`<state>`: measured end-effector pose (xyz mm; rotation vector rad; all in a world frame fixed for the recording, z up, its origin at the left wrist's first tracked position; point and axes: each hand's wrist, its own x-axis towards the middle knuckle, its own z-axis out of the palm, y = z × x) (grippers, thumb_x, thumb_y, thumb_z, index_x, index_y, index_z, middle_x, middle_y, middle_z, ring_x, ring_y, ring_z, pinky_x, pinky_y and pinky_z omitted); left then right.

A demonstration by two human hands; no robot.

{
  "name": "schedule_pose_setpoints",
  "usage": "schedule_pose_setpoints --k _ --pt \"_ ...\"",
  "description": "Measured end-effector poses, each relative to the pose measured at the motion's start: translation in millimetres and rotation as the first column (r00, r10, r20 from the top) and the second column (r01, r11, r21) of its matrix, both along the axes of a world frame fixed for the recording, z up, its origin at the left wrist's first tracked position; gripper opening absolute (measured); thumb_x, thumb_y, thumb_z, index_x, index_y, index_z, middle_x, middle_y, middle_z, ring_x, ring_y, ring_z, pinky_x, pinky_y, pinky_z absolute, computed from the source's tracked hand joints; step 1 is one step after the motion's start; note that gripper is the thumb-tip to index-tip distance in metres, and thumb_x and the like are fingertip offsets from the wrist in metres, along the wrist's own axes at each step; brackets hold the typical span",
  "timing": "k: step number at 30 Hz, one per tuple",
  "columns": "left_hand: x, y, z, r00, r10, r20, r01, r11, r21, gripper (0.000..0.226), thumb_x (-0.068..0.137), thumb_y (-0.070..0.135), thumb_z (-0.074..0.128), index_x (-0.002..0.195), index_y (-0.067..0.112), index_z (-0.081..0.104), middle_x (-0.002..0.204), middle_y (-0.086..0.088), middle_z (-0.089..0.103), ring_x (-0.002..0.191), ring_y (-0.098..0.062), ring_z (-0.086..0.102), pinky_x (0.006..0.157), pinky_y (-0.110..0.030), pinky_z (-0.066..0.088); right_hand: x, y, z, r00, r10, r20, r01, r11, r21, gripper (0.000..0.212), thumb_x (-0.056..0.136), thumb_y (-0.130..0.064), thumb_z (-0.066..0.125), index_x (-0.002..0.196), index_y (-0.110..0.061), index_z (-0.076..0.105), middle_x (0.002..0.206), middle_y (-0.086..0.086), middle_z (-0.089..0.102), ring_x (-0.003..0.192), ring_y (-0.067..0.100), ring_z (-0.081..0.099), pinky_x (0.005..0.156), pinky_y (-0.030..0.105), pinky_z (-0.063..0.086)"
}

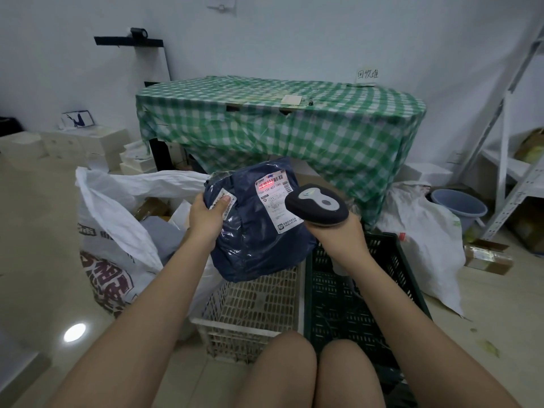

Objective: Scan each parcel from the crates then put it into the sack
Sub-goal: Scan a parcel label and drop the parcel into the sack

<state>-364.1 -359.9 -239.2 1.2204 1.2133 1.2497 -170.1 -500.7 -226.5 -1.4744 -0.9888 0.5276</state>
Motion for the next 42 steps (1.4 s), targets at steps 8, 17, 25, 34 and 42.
schedule_pose_setpoints --k 8,17,25,34,42 --pt "0 -2 2 1.000 0.003 0.020 -0.003 1.000 0.010 0.037 0.092 0.022 0.064 0.127 0.011 0.054 0.119 -0.007 0.064 0.106 -0.026 0.061 0.095 -0.046 0.051 -1 1 1 1.000 0.008 -0.009 -0.008 1.000 -0.024 0.033 0.077 -0.013 0.075 0.099 -0.033 0.061 0.100 -0.010 0.064 0.099 0.012 0.061 0.081 0.028 0.048" --pt "-32 -5 25 0.989 0.028 0.142 -0.039 0.997 0.071 0.026 0.092 0.023 0.064 0.118 0.017 0.061 0.110 -0.002 0.068 0.101 -0.022 0.065 0.090 -0.041 0.053 -10 8 19 0.993 0.051 -0.105 -0.050 0.999 0.012 0.050 0.078 -0.005 0.077 0.124 -0.009 0.059 0.110 -0.003 0.059 0.102 0.011 0.056 0.082 0.025 0.044" --pt "-103 24 77 0.931 0.357 0.076 -0.361 0.868 0.341 0.034 0.097 0.024 0.056 0.129 0.015 0.052 0.113 0.007 0.060 0.102 -0.011 0.056 0.086 -0.024 0.043 -33 90 33 0.967 0.104 -0.233 -0.112 0.993 -0.023 0.040 0.078 -0.005 0.078 0.116 -0.004 0.064 0.091 0.000 0.068 0.077 0.014 0.065 0.062 0.027 0.054" --pt "-95 91 -21 0.243 0.055 -0.968 0.382 0.912 0.148 0.035 0.097 0.013 0.046 0.130 0.016 0.037 0.135 -0.010 0.048 0.122 -0.031 0.048 0.090 -0.045 0.047 -10 191 -36 0.996 -0.072 0.056 0.085 0.956 -0.279 0.062 0.075 -0.024 0.081 0.131 -0.016 0.055 0.130 0.010 0.060 0.118 0.031 0.055 0.099 0.047 0.047" --pt "-81 120 -67 -0.019 -0.474 -0.880 0.377 0.812 -0.445 0.092 0.090 0.055 0.053 0.150 0.038 -0.014 0.161 -0.007 -0.013 0.145 -0.046 -0.002 0.115 -0.054 0.015 -1 233 -90 0.991 -0.057 -0.122 0.013 0.943 -0.334 0.049 0.081 0.004 0.070 0.127 0.004 0.053 0.124 0.018 0.059 0.113 0.033 0.055 0.096 0.041 0.046"
